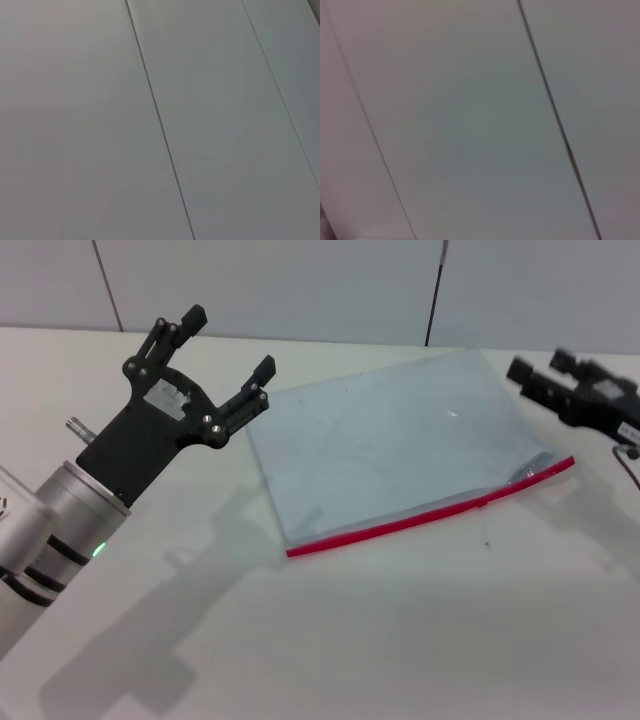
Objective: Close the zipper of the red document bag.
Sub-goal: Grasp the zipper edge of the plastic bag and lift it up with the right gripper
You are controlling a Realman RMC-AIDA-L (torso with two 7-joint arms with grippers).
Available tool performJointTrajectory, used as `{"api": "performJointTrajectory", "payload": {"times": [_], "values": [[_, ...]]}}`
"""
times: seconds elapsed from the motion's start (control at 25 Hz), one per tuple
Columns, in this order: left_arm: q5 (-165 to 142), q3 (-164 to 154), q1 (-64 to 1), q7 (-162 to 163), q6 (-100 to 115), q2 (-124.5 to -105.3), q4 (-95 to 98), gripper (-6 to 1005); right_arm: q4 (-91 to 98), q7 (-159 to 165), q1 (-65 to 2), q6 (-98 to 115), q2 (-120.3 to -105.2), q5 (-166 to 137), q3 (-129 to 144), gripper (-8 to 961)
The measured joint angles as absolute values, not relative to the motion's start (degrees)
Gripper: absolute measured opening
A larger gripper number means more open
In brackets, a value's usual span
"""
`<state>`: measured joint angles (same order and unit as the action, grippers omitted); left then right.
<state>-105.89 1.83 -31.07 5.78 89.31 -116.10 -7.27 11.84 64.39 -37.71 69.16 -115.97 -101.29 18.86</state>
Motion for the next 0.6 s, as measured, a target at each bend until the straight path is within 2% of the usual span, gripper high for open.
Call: {"api": "performJointTrajectory", "payload": {"times": [0.6], "values": [[-105.9, 2.1, -31.1, 5.9, 88.7, -116.02, -7.1, 883, 18.8, 87.3, -38.0, 52.6, -115.79, -121.5, 18.9, 862]]}}
